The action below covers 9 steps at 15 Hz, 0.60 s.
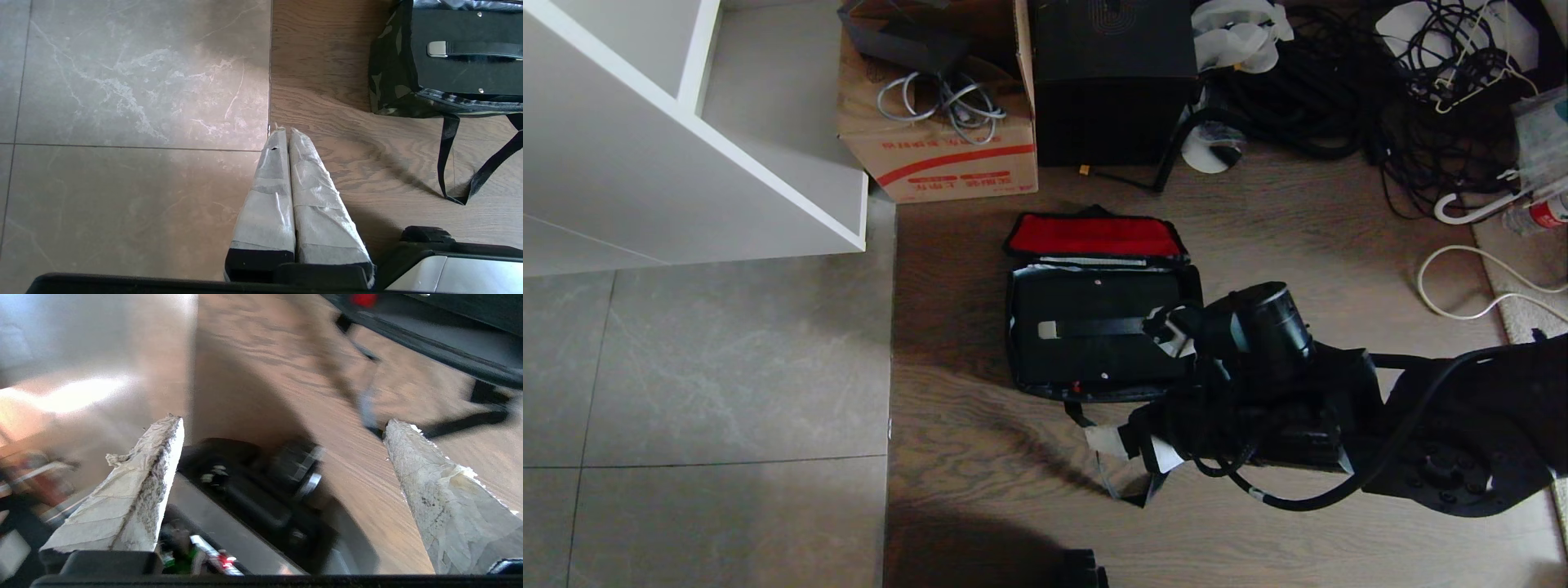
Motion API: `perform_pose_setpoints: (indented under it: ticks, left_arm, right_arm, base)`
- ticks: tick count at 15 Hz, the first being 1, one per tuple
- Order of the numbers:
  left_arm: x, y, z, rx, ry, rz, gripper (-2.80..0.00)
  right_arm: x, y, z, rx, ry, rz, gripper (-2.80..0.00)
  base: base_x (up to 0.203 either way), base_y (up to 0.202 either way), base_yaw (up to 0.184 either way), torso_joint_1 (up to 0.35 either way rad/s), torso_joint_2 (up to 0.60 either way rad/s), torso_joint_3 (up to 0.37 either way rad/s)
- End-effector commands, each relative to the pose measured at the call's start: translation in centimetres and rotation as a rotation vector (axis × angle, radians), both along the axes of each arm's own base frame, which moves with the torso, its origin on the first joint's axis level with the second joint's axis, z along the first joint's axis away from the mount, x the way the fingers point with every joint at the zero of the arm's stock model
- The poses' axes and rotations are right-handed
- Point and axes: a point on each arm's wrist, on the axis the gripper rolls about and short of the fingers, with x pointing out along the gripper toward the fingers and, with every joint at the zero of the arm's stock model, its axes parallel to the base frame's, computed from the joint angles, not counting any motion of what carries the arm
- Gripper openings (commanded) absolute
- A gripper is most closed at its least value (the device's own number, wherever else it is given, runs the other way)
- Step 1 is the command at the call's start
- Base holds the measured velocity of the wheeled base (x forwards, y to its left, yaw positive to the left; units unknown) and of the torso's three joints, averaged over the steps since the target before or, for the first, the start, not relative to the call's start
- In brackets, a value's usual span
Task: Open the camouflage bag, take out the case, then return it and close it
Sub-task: Grip the handle
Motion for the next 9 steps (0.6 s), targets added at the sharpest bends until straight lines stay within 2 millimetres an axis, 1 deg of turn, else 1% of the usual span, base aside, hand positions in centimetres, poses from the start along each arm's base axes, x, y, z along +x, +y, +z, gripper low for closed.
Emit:
perform_pose_setpoints:
  ticks: [1, 4, 6, 9]
  left_arm:
    - [0.1, 0.0, -0.2, 0.0, 0.008, 0.001, -2.8]
    - [0.1, 0.0, -0.2, 0.0, 0.008, 0.001, -2.8]
    - [0.1, 0.0, -0.2, 0.0, 0.008, 0.0, -2.8]
    - [0.1, 0.0, -0.2, 0.0, 0.008, 0.001, -2.8]
  right_arm:
    - [0.6, 0.3, 0.1, 0.018, -0.001, 0.014, 0.0]
    - [0.8, 0.5, -0.3, 0.012, 0.003, 0.015, 0.0]
    - [0.7, 0.5, -1.2, -0.012, 0.025, 0.009, 0.0]
    - [1.1, 0.6, -1.7, -0.045, 0.013, -0.036, 0.0]
  base:
    - [0.0, 0.0, 0.0, 0.0, 0.0, 0.0]
    - [0.0, 0.0, 0.0, 0.0, 0.0, 0.0]
    - [0.0, 0.0, 0.0, 0.0, 0.0, 0.0]
    - [0.0, 0.0, 0.0, 0.0, 0.0, 0.0]
